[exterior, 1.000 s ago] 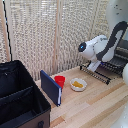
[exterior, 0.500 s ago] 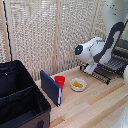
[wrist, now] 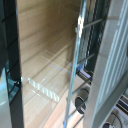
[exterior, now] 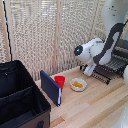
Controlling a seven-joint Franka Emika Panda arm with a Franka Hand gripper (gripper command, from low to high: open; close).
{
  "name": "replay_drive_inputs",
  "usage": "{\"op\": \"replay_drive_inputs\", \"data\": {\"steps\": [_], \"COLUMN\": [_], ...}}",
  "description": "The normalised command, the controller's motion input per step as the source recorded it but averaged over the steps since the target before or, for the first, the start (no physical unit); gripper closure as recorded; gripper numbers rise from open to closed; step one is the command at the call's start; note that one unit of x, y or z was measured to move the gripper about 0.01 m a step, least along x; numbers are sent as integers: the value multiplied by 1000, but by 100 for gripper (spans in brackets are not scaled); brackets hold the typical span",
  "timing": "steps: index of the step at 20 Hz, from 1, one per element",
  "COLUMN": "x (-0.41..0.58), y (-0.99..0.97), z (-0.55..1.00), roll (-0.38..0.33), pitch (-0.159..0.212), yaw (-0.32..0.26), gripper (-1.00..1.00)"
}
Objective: Gently stretch your hand towards the oven tray's handle, obtaining a firm grip, and draw it cautiously out of the oven. Transition your grip to the hot dog bowl, gingerly seizing the edge, and elevate it from the surface. Hover the bowl over the tray, delicately lower it, and temper your grip, establishing the bowl's equilibrium.
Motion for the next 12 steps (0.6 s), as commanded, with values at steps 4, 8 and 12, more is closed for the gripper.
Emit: {"op": "replay_drive_inputs", "data": {"steps": [4, 8, 12], "x": [110, -2, -25], "y": [254, 127, 24], "z": [671, 621, 531], "roll": [92, 110, 152], "pitch": [32, -8, -10], "yaw": [-171, -271, -303], "gripper": [-100, -100, -100]}}
